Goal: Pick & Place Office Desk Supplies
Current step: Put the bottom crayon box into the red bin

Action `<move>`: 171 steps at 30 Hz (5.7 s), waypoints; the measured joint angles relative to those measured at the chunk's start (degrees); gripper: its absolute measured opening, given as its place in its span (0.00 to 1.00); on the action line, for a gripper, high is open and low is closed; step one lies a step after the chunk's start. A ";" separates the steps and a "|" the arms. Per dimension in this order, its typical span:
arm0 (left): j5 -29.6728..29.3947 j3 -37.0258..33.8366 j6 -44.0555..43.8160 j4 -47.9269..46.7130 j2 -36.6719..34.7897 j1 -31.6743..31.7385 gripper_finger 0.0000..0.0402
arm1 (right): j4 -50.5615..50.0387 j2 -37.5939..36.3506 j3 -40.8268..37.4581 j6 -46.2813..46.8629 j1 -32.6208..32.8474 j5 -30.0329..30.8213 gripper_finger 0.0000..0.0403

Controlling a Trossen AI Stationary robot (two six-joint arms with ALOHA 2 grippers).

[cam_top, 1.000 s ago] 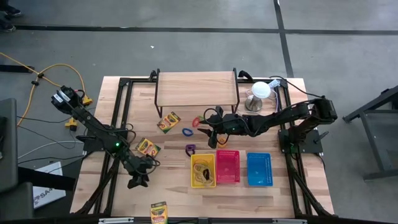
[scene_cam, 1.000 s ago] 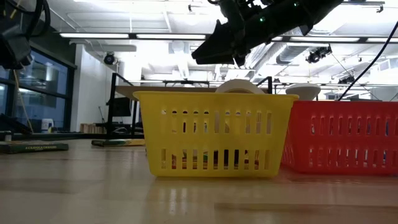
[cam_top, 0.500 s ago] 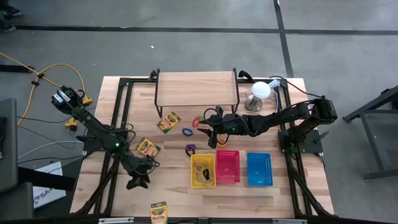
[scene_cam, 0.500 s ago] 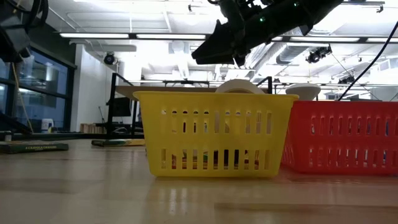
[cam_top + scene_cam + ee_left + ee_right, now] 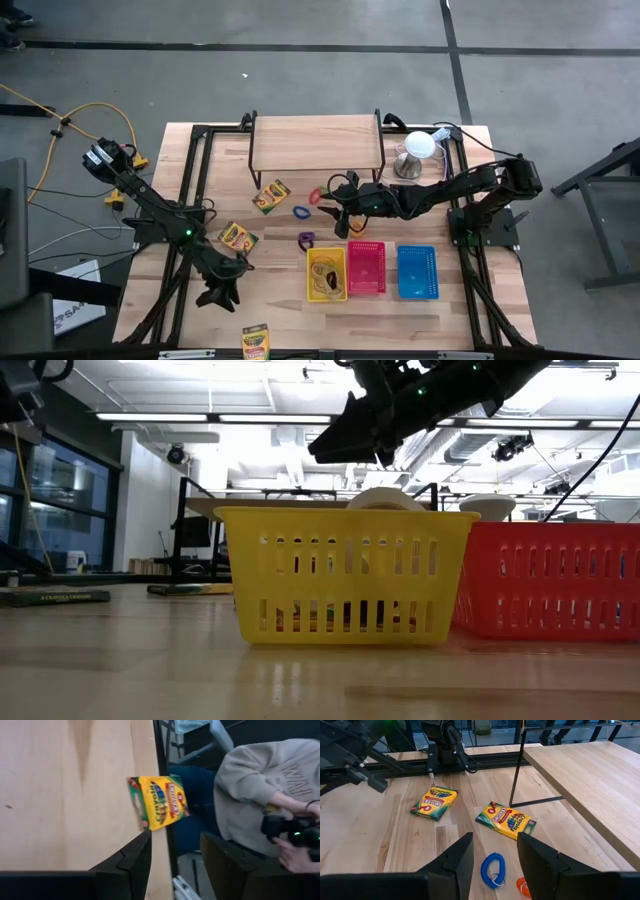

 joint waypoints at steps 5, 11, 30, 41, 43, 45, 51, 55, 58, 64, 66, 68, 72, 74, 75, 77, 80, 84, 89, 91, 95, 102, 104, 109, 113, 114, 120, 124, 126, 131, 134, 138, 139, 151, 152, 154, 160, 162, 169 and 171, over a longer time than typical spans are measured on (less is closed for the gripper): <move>0.16 0.04 -4.82 1.14 0.06 0.00 0.41 | 0.00 0.00 0.00 -0.01 0.00 0.00 0.35; 0.36 0.04 -8.06 4.37 4.02 0.00 0.41 | 0.00 0.00 0.00 -0.01 0.00 0.01 0.35; 3.28 0.20 -13.51 26.45 19.69 -0.68 0.41 | 0.00 0.00 0.00 -0.01 -0.01 0.00 0.35; 0.49 2.21 -11.27 26.51 19.69 -3.30 0.41 | 0.00 0.00 0.00 0.01 -0.01 0.02 0.35; 0.30 3.26 -10.48 25.44 19.69 -3.43 0.41 | 0.00 0.00 0.00 0.01 -0.01 0.02 0.35; 0.32 4.29 -10.09 23.55 19.69 -3.42 0.41 | 0.00 0.00 0.00 -0.01 0.00 0.02 0.35; -0.42 8.19 -8.23 15.29 19.69 -4.53 0.41 | 0.00 0.00 0.00 -0.01 0.01 0.02 0.35; -1.85 11.20 -7.31 10.07 19.69 -5.30 0.41 | -0.01 0.00 0.00 -0.01 -0.01 0.02 0.35; -3.19 12.93 -7.26 7.20 19.69 -6.00 0.41 | -0.01 0.00 0.00 0.00 0.01 0.02 0.35; -7.13 16.11 -6.96 0.99 19.69 -7.08 0.41 | 0.00 0.00 0.00 -0.01 0.01 0.02 0.35; -8.16 17.51 -6.96 -1.51 19.83 -7.08 0.41 | -0.01 0.00 0.00 -0.01 0.01 0.01 0.35; -8.84 19.26 -6.93 -3.87 20.42 -7.09 0.41 | 0.00 0.00 0.00 -0.01 0.00 0.02 0.35; -8.74 22.90 -5.95 -4.92 22.74 -7.10 0.41 | 0.00 0.00 0.00 -0.01 0.01 0.00 0.35; -7.57 24.34 -5.81 -4.93 24.37 -7.10 0.41 | 0.00 0.00 0.00 -0.01 0.01 0.02 0.35; -6.85 24.94 -5.82 -4.97 25.17 -7.10 0.41 | 0.00 0.00 0.00 -0.01 0.01 0.02 0.35; -5.57 26.01 -6.09 -4.95 26.89 -7.10 0.41 | -0.01 0.00 0.00 0.00 0.01 0.02 0.35; -4.28 27.51 -6.09 -4.88 29.64 -7.33 0.41 | 0.00 -0.01 0.00 0.00 0.00 0.02 0.35; -3.48 28.90 -6.22 -3.12 33.12 -7.50 0.41 | 0.00 -0.02 0.00 -0.01 -0.01 0.02 0.35; -2.23 29.03 -8.66 2.05 36.69 -7.58 0.41 | -0.02 -0.02 0.00 -0.01 0.01 0.02 0.35; -2.21 29.03 -8.84 4.05 37.74 -7.81 0.41 | 0.00 -0.02 0.00 0.01 0.01 0.02 0.35; -2.27 29.03 -8.85 4.86 38.38 -8.01 0.40 | 0.00 -0.02 -0.01 0.00 0.01 0.01 0.35; -2.76 29.03 -8.65 5.25 38.38 -8.20 0.27 | -0.02 -0.02 -0.02 -0.01 0.01 0.02 0.35; -2.74 29.03 -8.61 5.23 38.38 -8.20 0.21 | -0.02 -0.02 -0.02 0.00 -0.01 0.02 0.35; -2.77 29.03 -9.44 4.49 38.38 -8.20 0.07 | -0.02 -0.02 -0.02 0.00 0.00 0.02 0.35; -2.77 29.00 -10.85 2.26 38.38 -8.20 0.01 | 0.00 -0.02 0.00 -0.01 0.01 0.02 0.35; -2.77 29.00 -11.03 2.04 38.38 -8.20 0.01 | 0.00 -0.02 -0.02 -0.01 0.01 0.02 0.35; -3.37 29.00 -12.09 0.24 38.36 -8.09 0.00 | -0.01 -0.02 -0.02 -0.01 0.01 0.02 0.35; -4.67 28.98 -12.30 -1.92 38.36 -7.93 0.00 | 0.00 -0.02 -0.02 0.01 -0.01 0.02 0.35; -5.18 28.98 -12.39 -2.38 38.36 -7.66 0.00 | 0.00 -0.02 -0.02 0.00 0.00 0.01 0.35; -5.57 28.98 -13.20 -4.81 38.34 -6.68 0.00 | -0.01 -0.02 -0.02 -0.01 0.01 0.02 0.35; -5.72 28.98 -13.81 -6.95 38.33 -6.15 0.00 | -0.02 -0.02 -0.02 -0.01 -0.01 0.02 0.35; -5.67 29.04 -14.13 -8.14 38.21 -5.67 0.00 | 0.00 -0.02 -0.02 -0.01 0.01 0.02 0.35; -5.66 29.07 -14.17 -8.31 38.21 -5.50 0.00 | 0.00 -0.02 -0.02 -0.01 0.01 0.02 0.35; -7.66 29.03 -10.55 -14.34 35.57 -1.90 0.00 | 0.00 -0.02 -0.02 -0.01 0.01 0.02 0.35; -8.26 29.03 -10.16 -16.35 34.81 -1.60 0.00 | -0.01 -0.02 -0.01 -0.01 0.00 0.01 0.35; -9.76 29.03 -9.65 -20.30 33.38 -1.12 0.00 | 0.00 -0.02 -0.02 -0.01 0.01 0.02 0.35; -13.37 29.03 -9.18 -27.24 31.07 0.24 0.00 | -0.01 -0.02 -0.02 0.00 0.00 0.01 0.35; -13.31 29.03 -8.39 -27.45 31.04 0.62 0.00 | -0.02 -0.02 -0.02 -0.01 -0.01 0.01 0.35; -13.19 29.03 -7.06 -27.43 31.04 0.66 0.00 | -0.02 -0.02 0.00 -0.01 0.01 0.02 0.35; -13.19 29.03 -7.06 -27.45 31.04 0.52 0.00 | 0.00 -0.02 -0.02 -0.01 0.01 0.00 0.35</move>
